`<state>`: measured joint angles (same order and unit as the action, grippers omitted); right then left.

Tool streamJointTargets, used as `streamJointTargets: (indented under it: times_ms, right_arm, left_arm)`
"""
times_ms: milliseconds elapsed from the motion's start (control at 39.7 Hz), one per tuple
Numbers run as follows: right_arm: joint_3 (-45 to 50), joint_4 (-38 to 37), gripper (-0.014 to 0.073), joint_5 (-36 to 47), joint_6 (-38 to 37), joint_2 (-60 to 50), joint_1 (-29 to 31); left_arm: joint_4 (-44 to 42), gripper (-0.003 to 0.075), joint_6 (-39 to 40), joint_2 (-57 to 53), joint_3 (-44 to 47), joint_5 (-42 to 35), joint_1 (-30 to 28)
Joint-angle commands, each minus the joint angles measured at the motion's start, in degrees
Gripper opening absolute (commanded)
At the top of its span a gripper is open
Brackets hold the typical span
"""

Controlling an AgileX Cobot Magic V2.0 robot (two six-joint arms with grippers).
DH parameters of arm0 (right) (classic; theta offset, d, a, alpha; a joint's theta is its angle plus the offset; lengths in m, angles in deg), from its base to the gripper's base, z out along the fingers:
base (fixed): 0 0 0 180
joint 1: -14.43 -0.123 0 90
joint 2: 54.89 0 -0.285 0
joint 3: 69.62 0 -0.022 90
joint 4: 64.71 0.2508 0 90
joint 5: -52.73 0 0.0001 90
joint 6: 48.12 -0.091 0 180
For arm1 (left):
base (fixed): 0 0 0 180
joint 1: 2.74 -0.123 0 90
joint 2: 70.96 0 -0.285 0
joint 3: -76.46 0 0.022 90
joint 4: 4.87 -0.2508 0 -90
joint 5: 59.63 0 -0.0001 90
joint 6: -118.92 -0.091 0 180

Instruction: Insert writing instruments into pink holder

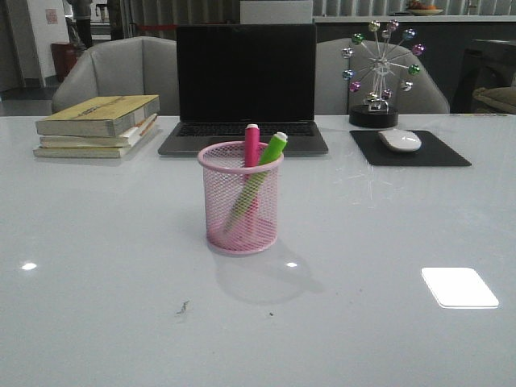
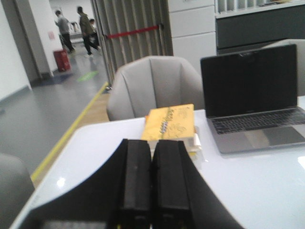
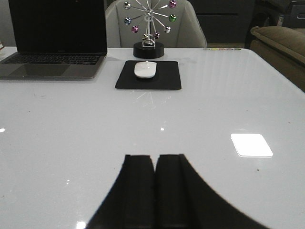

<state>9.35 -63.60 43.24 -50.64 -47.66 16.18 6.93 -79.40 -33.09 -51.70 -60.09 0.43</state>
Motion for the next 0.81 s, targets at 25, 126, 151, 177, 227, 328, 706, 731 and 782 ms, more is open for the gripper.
streamJointTargets:
  times_ms: [25,126,151,177,227,328,706,731,782]
  right_arm:
    - [0.1,-0.6,0.0057,4.5,0.1,-1.1,0.1]
    - [0.1,-0.6,0.0057,4.5,0.1,-1.1,0.1]
    - [0.1,-0.6,0.0057,4.5,0.1,-1.1,0.1]
    - [0.1,-0.6,0.0057,4.5,0.1,-1.1,0.1]
    - [0.1,-0.6,0.0057,4.5,0.1,-1.1,0.1]
    - [0.1,-0.6,0.0057,4.5,0.1,-1.1,0.1]
    - [0.1,-0.6,0.0057,4.5,0.1,-1.1,0.1]
    - [0.1,-0.6,0.0057,4.5,0.1,-1.1,0.1]
    - [0.1,-0.6,0.0057,4.5,0.1,-1.1,0.1]
  left_arm:
    - [-8.6,0.0092,16.3,-3.2,-1.7,-1.0,-0.1]
    - [-13.4,0.0092,21.0,-5.5,-1.7,-1.9,-0.1]
    - [-15.0,0.0092,21.0,-6.1,-1.7,-2.2,-0.1]
    - [-15.8,0.0092,21.0,-6.6,-1.7,-2.2,-0.1]
    - [-16.1,0.0092,21.0,-8.0,-1.4,-2.3,-0.1]
    - [-16.1,0.0092,21.0,-11.0,0.5,-4.6,-0.1]
    - [-16.3,0.0092,21.0,-24.3,10.8,-7.7,-0.1]
    - [-16.4,0.0092,21.0,-25.1,11.3,-7.4,-0.1]
    - [-16.4,0.0092,21.0,-26.4,12.4,-7.0,-0.1]
